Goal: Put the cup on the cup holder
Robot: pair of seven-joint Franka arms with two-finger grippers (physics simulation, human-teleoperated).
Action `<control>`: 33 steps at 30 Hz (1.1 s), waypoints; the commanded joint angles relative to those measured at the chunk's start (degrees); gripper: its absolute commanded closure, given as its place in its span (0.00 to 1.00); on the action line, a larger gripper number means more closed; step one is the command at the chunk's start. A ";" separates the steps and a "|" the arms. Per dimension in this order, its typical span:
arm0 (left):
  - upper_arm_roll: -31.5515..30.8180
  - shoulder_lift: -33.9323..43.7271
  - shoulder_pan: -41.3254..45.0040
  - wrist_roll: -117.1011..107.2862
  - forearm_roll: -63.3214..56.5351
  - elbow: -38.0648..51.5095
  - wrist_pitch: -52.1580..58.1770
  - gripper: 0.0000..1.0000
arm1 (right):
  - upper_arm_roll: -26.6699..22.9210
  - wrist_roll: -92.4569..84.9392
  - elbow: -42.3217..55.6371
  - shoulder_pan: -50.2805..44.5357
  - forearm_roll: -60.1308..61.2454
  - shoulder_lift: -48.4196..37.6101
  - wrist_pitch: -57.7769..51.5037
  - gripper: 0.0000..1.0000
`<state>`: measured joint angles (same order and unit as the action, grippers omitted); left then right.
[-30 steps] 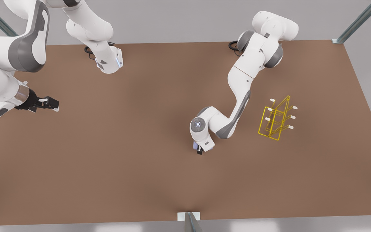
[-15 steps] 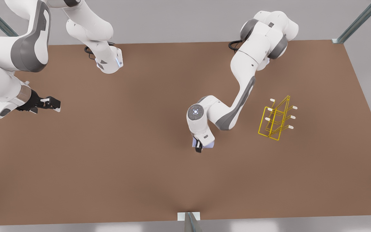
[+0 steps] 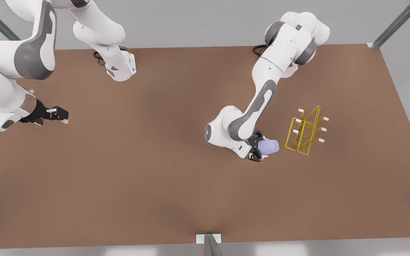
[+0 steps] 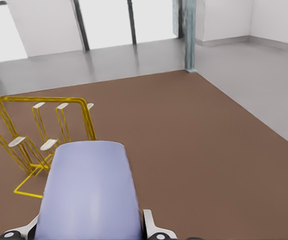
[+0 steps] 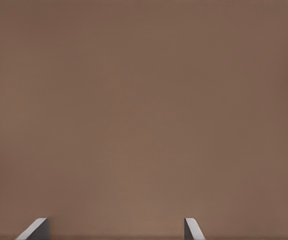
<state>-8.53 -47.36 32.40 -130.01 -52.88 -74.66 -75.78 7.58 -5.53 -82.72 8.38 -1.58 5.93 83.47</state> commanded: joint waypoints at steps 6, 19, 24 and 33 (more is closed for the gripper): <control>3.96 0.07 -0.24 -16.42 -5.57 -6.37 15.22 0.27 | 0.06 -0.18 0.02 0.06 -0.09 -0.04 0.37 0.00; 4.84 0.86 -1.38 -24.07 -9.88 -14.90 21.11 0.27 | 0.15 -0.27 0.10 0.06 -0.09 -0.04 0.37 0.00; 4.75 0.42 -2.87 -26.17 -11.55 -16.83 20.58 0.27 | 0.24 -0.18 0.10 -0.03 0.00 -0.13 0.29 0.00; 4.75 0.34 -3.14 -30.13 -11.99 -20.17 20.93 0.27 | 0.15 -0.18 -0.16 0.06 -2.90 -0.04 2.57 0.00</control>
<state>-3.78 -47.05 29.22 -151.62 -64.61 -94.78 -55.37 7.71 -5.68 -82.78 8.34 -3.06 5.97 84.54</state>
